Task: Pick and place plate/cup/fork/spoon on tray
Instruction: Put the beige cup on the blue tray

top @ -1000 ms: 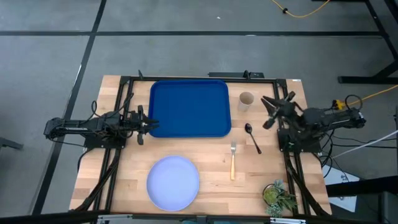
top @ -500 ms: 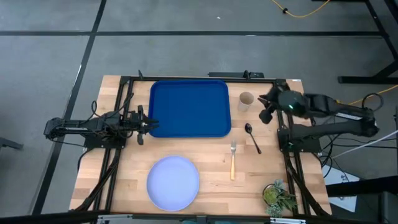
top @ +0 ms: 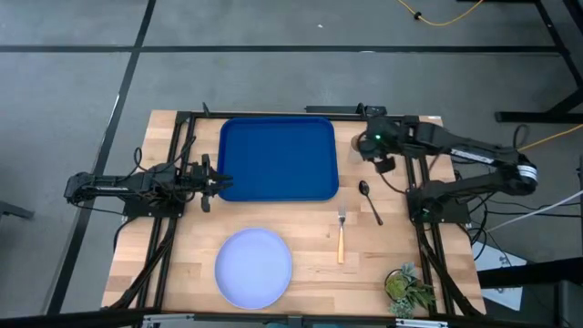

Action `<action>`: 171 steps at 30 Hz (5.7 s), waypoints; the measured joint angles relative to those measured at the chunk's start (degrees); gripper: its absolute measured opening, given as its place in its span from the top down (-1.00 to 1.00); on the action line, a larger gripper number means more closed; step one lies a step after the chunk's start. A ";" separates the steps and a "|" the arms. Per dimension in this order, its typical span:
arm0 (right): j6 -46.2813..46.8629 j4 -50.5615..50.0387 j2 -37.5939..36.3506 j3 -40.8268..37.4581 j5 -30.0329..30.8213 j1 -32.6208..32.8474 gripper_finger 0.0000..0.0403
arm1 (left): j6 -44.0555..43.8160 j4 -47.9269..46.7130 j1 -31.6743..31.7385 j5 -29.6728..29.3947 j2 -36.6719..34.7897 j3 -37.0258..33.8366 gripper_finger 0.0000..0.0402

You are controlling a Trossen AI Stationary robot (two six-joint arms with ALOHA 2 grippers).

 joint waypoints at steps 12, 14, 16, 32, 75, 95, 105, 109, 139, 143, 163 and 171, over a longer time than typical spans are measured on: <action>8.61 -3.15 5.91 -2.21 -9.09 -4.65 0.70 | 0.00 0.00 0.02 0.01 -0.01 0.01 0.60; 8.58 -3.07 6.16 -3.51 -9.26 -5.57 0.70 | 0.00 -0.01 0.02 0.01 0.00 0.02 0.60; 8.47 -2.51 6.15 -5.13 -9.92 -6.41 0.70 | 0.00 0.00 0.01 0.02 0.00 0.01 0.60; 7.09 1.34 6.11 -7.91 -9.92 -7.09 0.70 | 0.00 0.00 0.02 0.00 -0.01 0.00 0.60; 4.34 7.66 5.96 -8.40 -12.91 -7.13 0.70 | 0.00 0.00 0.01 0.00 -0.01 0.01 0.60; 4.02 13.31 6.00 -14.68 -12.72 -10.74 0.70 | 0.00 0.00 0.01 0.00 -0.01 0.02 0.60; 2.72 17.80 6.00 -15.50 -12.93 -10.74 0.80 | 0.00 0.00 0.02 0.02 -0.02 0.02 0.60; 2.84 18.62 6.00 -15.46 -12.12 -10.63 0.95 | 0.00 0.00 0.02 0.02 0.00 0.02 0.60; 4.03 17.58 35.37 14.42 -13.02 -7.43 0.97 | 0.00 -0.01 0.00 0.00 -0.02 0.02 0.60; 4.26 14.36 39.12 18.12 -13.30 -8.90 0.93 | 0.00 0.00 0.02 0.02 -0.02 0.02 0.60; 4.42 13.05 38.17 19.65 -19.27 -7.99 0.87 | 0.00 0.00 0.01 0.01 -0.02 0.01 0.60; 7.43 12.27 38.17 19.63 -18.93 -8.01 0.86 | 0.00 -0.02 0.02 0.02 -0.02 0.02 0.60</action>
